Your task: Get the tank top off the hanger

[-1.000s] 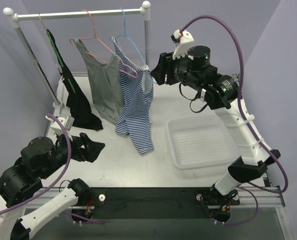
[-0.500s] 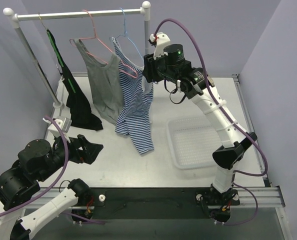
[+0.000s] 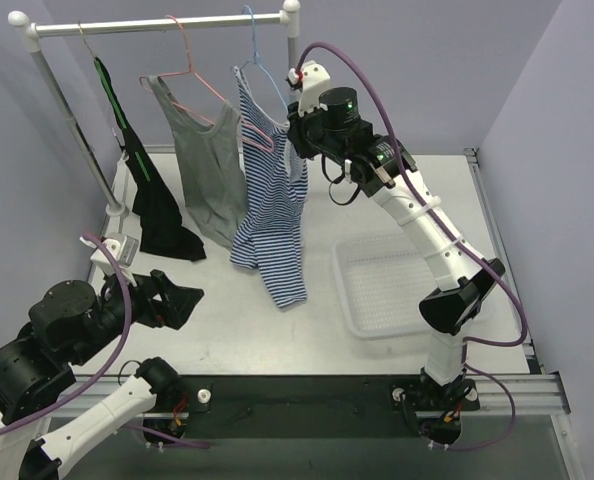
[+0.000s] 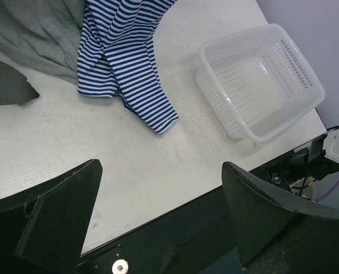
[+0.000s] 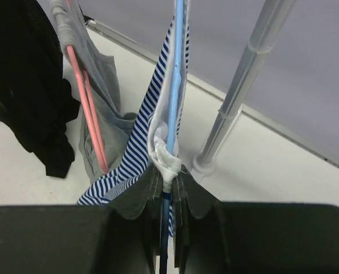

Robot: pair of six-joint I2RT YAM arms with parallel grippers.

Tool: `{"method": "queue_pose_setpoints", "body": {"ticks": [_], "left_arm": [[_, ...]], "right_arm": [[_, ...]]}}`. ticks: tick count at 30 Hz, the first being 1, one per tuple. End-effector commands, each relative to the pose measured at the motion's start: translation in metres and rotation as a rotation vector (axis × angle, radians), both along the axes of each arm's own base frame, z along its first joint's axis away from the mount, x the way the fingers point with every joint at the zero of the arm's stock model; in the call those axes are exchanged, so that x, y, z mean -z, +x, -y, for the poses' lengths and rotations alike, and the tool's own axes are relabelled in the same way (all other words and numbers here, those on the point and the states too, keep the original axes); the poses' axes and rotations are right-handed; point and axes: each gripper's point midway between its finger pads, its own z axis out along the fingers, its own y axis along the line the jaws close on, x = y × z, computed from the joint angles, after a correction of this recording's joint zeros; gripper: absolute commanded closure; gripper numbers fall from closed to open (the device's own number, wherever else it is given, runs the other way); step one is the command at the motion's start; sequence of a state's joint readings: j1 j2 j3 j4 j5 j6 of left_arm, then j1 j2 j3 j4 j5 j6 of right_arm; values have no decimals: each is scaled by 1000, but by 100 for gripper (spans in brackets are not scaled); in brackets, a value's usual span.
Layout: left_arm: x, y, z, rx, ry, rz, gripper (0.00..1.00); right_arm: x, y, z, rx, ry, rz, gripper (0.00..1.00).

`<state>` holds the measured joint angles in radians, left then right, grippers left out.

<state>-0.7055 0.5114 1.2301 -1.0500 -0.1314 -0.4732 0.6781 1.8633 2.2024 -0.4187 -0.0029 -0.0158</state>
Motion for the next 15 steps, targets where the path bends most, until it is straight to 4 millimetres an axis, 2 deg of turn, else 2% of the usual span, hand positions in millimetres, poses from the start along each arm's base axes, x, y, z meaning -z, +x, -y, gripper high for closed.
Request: {"method": "queue_pose_setpoints", "body": {"ticks": [1, 2, 3, 7, 15], "left_arm": [[-20, -6, -9, -1, -20, 62, 3], [-20, -8, -9, 2, -18, 65, 3], [-21, -9, -10, 8, -18, 72, 3], [-22, -10, -12, 10, -4, 84, 3], [-22, -10, -8, 32, 5, 70, 3]], "right_arm": [[-76, 1, -6, -14, 127, 238, 100], [-81, -1, -7, -17, 140, 257, 100], [-96, -7, -9, -44, 176, 298, 100], [-110, -6, 1, 3, 186, 332, 100], [-118, -19, 14, 22, 166, 368, 100]]}}
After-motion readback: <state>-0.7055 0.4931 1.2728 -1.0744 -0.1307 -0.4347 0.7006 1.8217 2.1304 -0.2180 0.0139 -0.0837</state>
